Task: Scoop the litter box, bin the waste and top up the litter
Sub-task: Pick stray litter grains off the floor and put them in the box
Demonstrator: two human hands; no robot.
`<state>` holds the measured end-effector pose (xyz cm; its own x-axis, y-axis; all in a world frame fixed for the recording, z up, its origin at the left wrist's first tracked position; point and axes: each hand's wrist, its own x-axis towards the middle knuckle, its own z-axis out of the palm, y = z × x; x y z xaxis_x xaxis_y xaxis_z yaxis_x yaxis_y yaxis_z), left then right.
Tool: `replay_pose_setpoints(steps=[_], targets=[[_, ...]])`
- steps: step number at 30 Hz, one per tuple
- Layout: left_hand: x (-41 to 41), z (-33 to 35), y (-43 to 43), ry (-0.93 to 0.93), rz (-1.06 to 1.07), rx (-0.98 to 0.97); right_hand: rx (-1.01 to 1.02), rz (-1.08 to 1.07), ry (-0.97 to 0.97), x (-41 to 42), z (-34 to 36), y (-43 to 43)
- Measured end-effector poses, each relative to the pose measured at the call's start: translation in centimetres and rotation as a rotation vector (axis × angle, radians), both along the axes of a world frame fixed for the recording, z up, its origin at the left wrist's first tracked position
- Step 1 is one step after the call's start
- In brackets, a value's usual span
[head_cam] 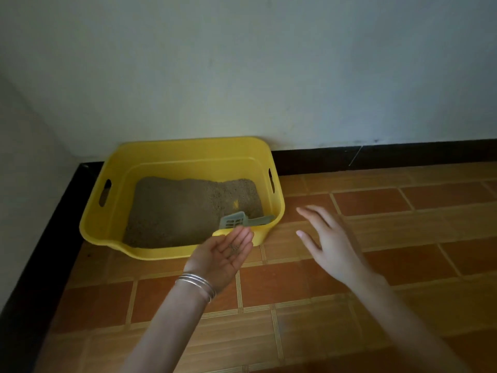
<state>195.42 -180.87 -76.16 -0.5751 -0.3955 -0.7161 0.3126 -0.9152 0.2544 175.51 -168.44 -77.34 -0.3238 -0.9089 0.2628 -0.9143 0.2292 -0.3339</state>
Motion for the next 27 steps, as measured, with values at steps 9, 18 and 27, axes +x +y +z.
replay_pose_setpoints(steps=[9,18,27], targets=[[-1.8,6.3,-4.6,0.017,0.052,-0.077,0.003,0.029,0.183,0.0,4.5,-4.0],[-1.4,15.6,-6.0,-0.067,0.091,0.04,0.168,0.048,0.187,1.0,12.3,-5.2],[-0.9,36.1,-5.7,-0.022,0.085,0.045,0.181,0.023,0.149,1.3,33.6,-4.5]])
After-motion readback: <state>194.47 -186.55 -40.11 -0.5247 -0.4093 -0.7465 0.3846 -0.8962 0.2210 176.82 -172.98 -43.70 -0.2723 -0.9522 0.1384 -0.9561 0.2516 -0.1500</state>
